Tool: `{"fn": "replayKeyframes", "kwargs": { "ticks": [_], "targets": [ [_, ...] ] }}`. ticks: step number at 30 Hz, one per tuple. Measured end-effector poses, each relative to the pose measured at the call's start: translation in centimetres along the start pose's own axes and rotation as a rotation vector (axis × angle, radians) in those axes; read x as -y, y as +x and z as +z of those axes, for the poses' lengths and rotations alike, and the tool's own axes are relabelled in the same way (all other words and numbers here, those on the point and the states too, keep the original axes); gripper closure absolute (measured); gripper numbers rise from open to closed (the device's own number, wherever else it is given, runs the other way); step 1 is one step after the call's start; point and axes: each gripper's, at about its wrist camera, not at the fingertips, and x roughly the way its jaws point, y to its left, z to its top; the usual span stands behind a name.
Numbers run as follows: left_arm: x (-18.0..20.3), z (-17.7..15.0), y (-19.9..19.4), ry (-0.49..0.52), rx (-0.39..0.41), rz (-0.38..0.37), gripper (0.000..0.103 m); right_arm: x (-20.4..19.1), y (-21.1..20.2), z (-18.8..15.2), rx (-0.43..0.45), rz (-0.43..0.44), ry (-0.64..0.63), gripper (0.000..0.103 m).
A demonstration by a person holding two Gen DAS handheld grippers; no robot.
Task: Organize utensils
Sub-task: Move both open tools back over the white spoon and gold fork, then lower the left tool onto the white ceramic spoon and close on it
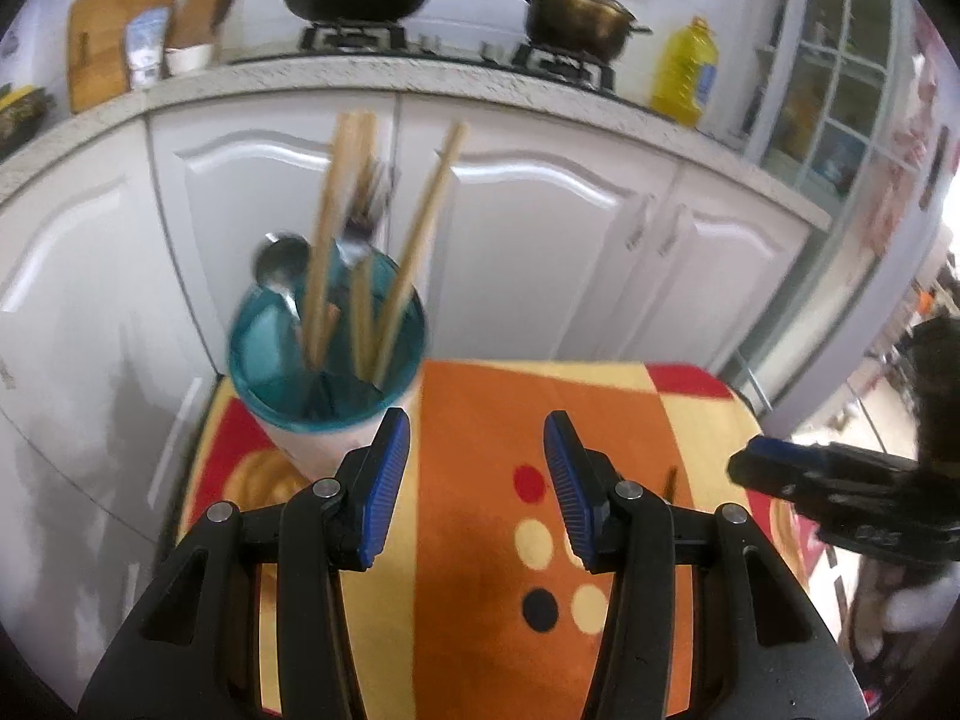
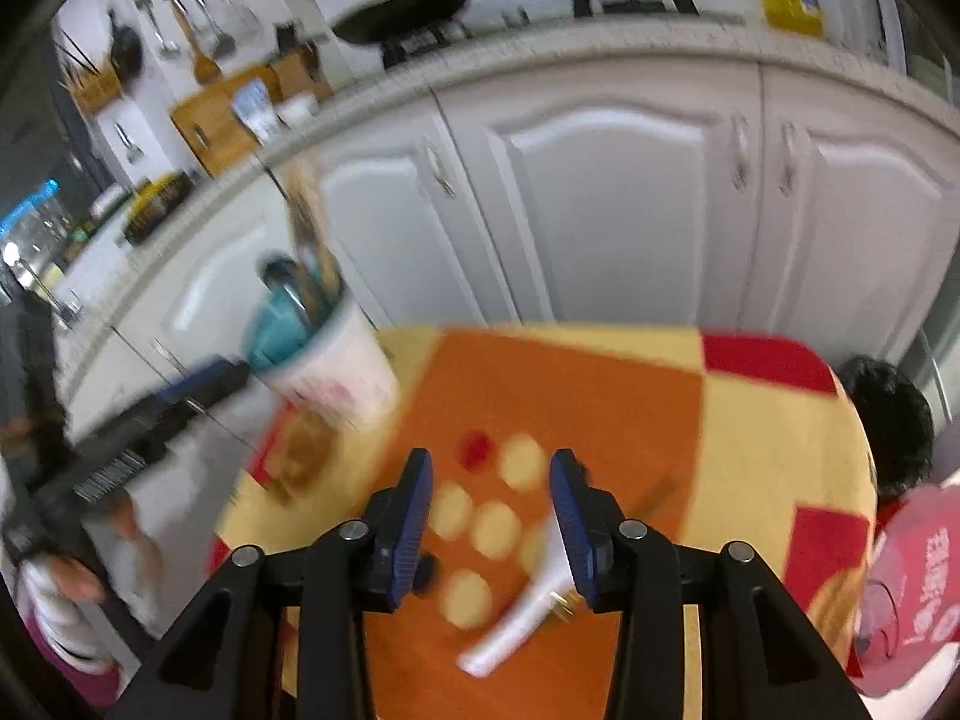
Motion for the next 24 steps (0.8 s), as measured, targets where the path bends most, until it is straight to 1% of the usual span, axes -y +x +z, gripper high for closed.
{"fn": "replayKeyframes", "kwargs": {
  "ticks": [1,2,4,5,7,10,13,16,19,21,24],
  "targets": [
    [0.3,-0.5,0.6,0.010,-0.020,-0.011,0.057,0.8,0.8,-0.7,-0.027,-0.004,0.017,0.070],
    [0.5,-0.9,1.1,0.013,-0.039,-0.020,0.057,1.7,1.6,-1.3,-0.057,-0.006,0.034,0.072],
    [0.8,-1.6,2.3,0.009,-0.083,-0.038,0.057,3.0,3.3,-2.6,-0.104,-0.008,0.064,0.073],
    [0.9,-1.9,2.8,0.007,-0.100,-0.046,0.057,3.7,4.2,-3.2,-0.130,0.002,0.083,0.075],
    [1.4,-2.7,4.0,0.007,-0.149,-0.071,0.057,4.3,5.0,-3.9,-0.153,0.025,0.102,0.077],
    [1.9,-3.9,5.2,0.019,-0.199,-0.070,0.057,4.4,6.2,-4.3,-0.182,0.021,0.080,0.079],
    [1.8,-4.2,5.7,0.017,-0.214,-0.062,0.057,3.7,7.3,-4.5,-0.212,0.006,0.029,0.083],
    [0.9,-4.2,5.9,0.004,-0.214,-0.044,0.057,2.9,7.9,-4.1,-0.218,0.014,-0.005,0.083],
    [0.0,-4.2,5.9,-0.018,-0.214,-0.026,0.057,1.4,9.5,-3.6,-0.234,0.009,-0.047,0.083],
    [-0.6,-4.2,5.9,-0.027,-0.213,-0.016,0.057,0.4,10.3,-3.1,-0.229,0.031,-0.059,0.083],
    [-1.1,-4.3,6.0,-0.035,-0.222,-0.009,0.057,-0.5,10.1,-2.7,-0.201,0.090,-0.076,0.083]
  ]
}}
